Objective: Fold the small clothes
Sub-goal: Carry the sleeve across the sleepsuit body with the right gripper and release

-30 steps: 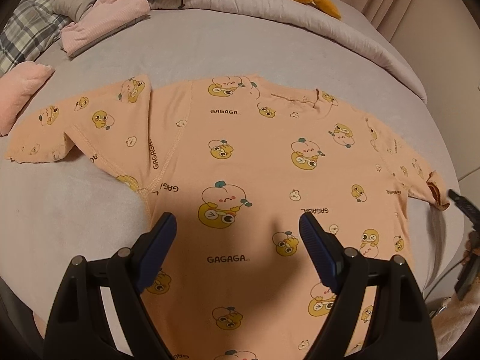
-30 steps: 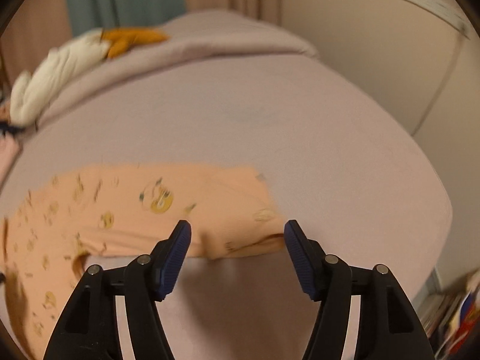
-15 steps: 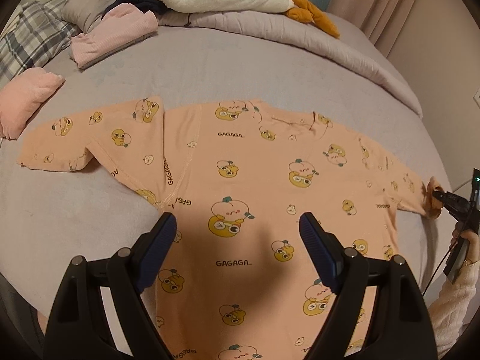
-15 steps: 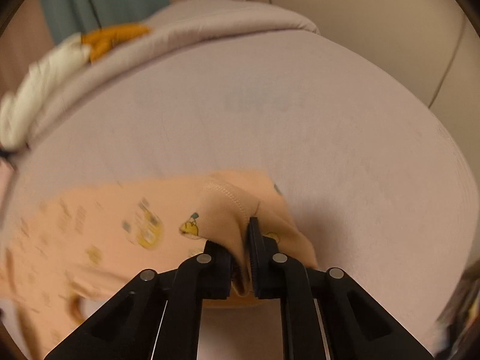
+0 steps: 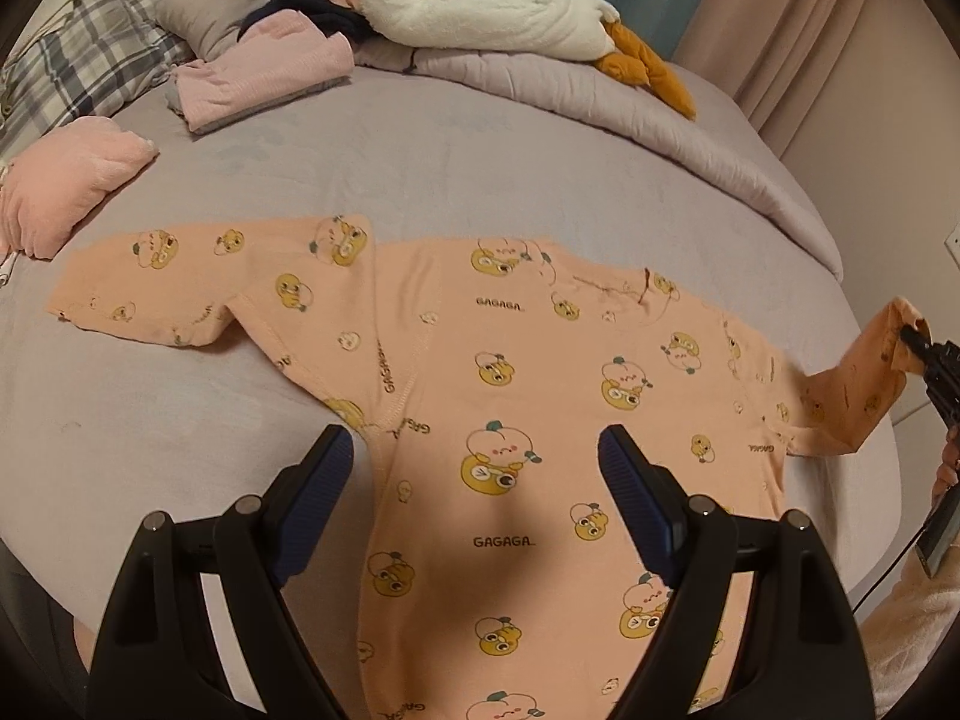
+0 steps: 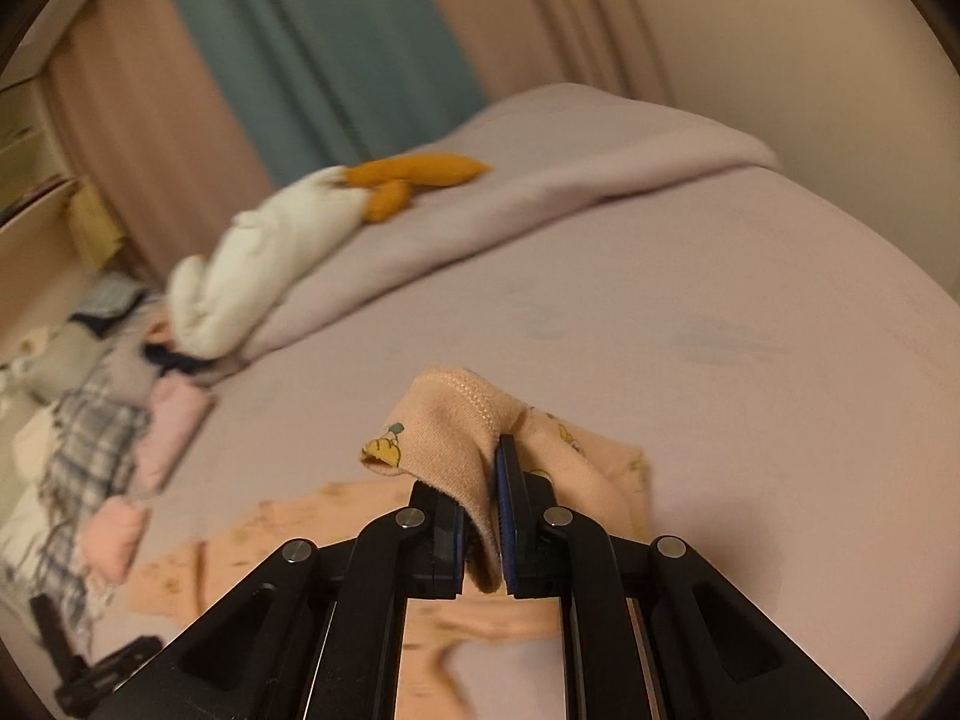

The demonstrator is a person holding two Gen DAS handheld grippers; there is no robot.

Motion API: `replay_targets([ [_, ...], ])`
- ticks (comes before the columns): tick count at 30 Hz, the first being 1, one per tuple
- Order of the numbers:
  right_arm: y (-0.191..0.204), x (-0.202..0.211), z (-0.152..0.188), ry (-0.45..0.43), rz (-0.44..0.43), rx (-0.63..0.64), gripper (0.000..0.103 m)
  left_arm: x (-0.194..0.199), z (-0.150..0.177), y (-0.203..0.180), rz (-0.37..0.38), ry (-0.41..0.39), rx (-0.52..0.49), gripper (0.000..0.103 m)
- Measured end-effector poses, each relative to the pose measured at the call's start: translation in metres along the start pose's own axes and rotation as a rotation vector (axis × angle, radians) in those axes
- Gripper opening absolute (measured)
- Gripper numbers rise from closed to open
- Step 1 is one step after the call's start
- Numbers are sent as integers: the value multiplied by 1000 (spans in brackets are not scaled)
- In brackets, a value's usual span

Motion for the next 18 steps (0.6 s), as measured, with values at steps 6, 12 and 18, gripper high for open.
replay_targets([
  [6, 58, -10, -1, 20, -115, 75, 11, 11, -7, 12, -3, -34, 18, 83],
  [12, 98, -22, 21, 90, -179, 136, 11, 13, -5, 25, 4, -39, 44, 83],
  [18, 134, -44, 60, 212, -259, 183, 11, 11, -1, 32, 2, -25, 59, 83],
])
Point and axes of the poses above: each gripper's, at about its wrist camera, not at the fingertips, and x roughly against the way its jaws point, y to its left, z to its underside, the point moved 8 cm from there along -x, roughly the way its jaws point, and after that the axes turned 1 degree about -x, right-handed, at the moved point
